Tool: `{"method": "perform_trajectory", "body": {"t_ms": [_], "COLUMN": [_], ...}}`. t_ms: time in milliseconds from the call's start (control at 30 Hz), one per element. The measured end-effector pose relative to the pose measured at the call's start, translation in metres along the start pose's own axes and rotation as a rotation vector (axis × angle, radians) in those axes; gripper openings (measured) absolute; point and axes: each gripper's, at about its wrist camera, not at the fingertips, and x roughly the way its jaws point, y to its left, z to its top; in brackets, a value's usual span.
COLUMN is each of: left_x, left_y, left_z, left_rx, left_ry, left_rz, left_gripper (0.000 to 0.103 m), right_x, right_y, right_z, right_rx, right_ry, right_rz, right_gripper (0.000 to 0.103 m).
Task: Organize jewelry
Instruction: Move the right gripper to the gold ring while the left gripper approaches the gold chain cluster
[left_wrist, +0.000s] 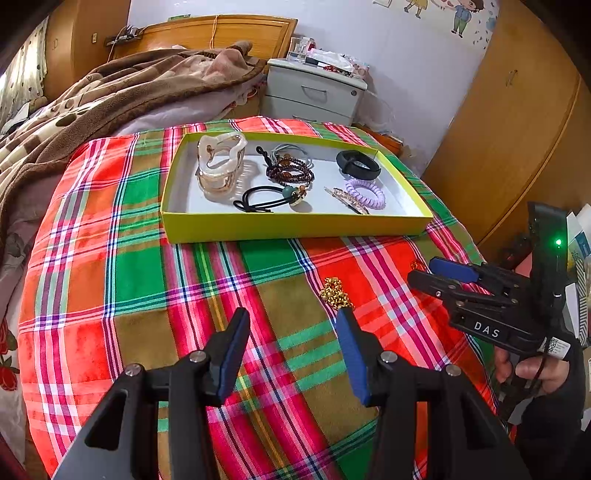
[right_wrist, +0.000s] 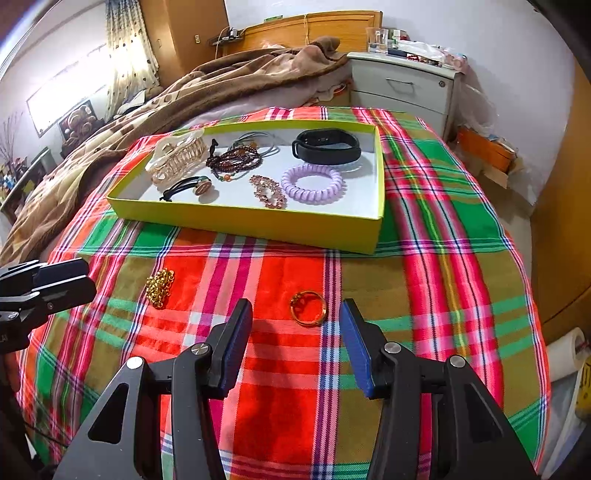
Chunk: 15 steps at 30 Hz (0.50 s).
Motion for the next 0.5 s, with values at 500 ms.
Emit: {"method": "perform_trajectory", "body": {"t_ms": [500], "left_x": [0.011], "left_y": [-0.006], "left_z": [0.0], "left_rx": [0.008], "left_ry": [0.035], "left_rz": [-0.008], "left_gripper": [0.05], "right_x": [0.004], "right_y": [0.003], "right_z": [0.001], "right_rx": [-0.038], "right_ry": [-0.007], "right_rz": [-0.053], "right_gripper": [0.034]}}
